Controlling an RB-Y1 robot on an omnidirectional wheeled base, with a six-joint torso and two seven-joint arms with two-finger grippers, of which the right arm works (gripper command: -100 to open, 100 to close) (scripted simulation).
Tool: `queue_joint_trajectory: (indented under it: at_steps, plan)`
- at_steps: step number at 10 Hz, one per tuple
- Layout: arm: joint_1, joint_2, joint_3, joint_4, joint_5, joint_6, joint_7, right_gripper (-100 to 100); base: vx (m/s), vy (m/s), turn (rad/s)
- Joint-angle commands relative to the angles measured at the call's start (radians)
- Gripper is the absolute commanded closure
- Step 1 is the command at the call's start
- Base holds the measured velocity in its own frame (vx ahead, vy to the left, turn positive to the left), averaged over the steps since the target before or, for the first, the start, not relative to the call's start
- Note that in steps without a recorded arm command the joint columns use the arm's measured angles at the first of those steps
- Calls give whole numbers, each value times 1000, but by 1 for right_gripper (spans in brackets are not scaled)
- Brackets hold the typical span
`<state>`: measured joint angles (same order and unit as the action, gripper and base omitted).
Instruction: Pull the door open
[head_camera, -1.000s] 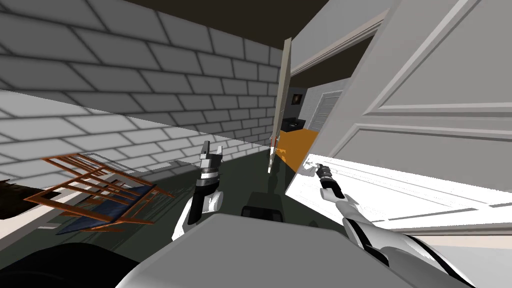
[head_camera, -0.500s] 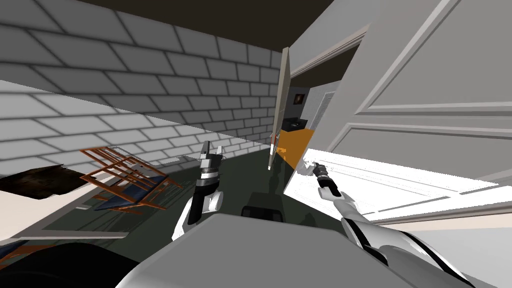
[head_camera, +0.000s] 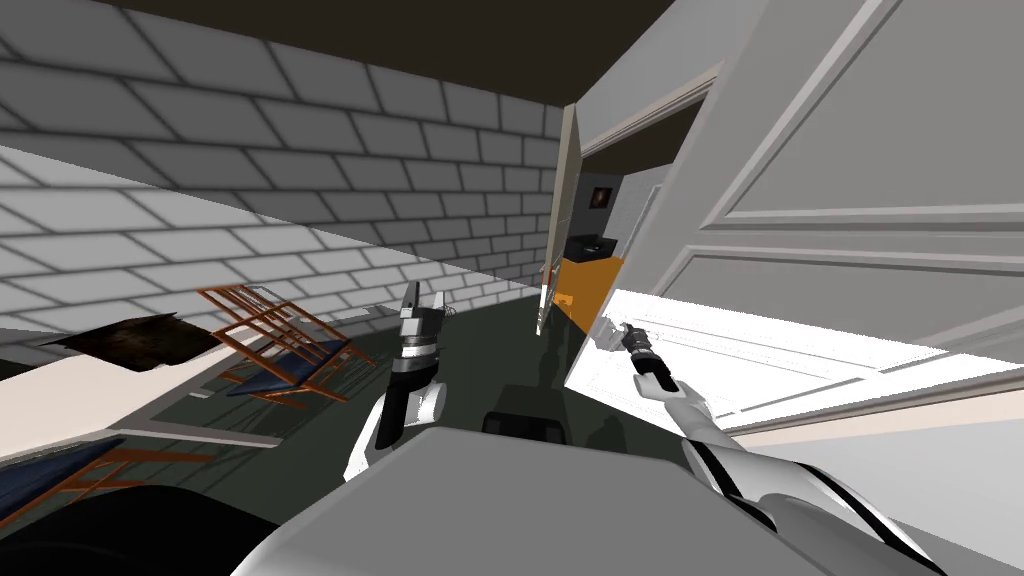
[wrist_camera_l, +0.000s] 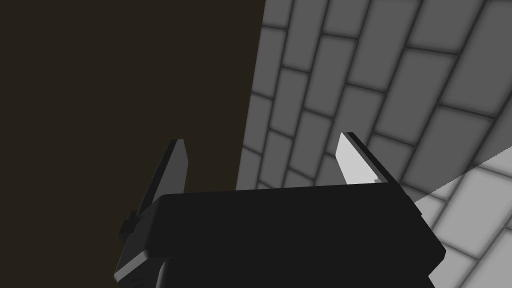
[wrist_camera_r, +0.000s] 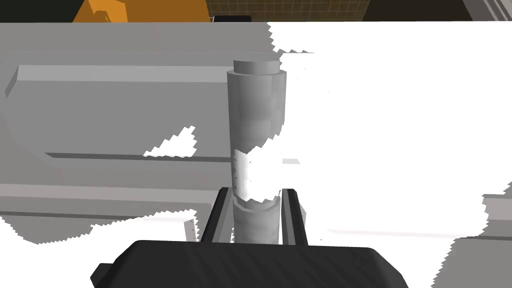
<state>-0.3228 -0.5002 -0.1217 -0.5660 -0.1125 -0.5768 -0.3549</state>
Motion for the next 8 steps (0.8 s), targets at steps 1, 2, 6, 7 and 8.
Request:
queue_joint_trajectory:
  at_steps: [1,2,6,7,8]
  plan:
    - [0,-2,18,2,8,-7,-15,100,-200,-45,68]
    - [1,-2,30,-3,13,-10,-23,100,-190,-65,53]
    - [3,-4,72,-20,31,-18,-56,100,-192,-65,57]
    - [3,-5,80,-23,34,-19,-62,100,-157,-38,34]
    - [3,-5,88,-27,37,-21,-68,100,-185,-47,36]
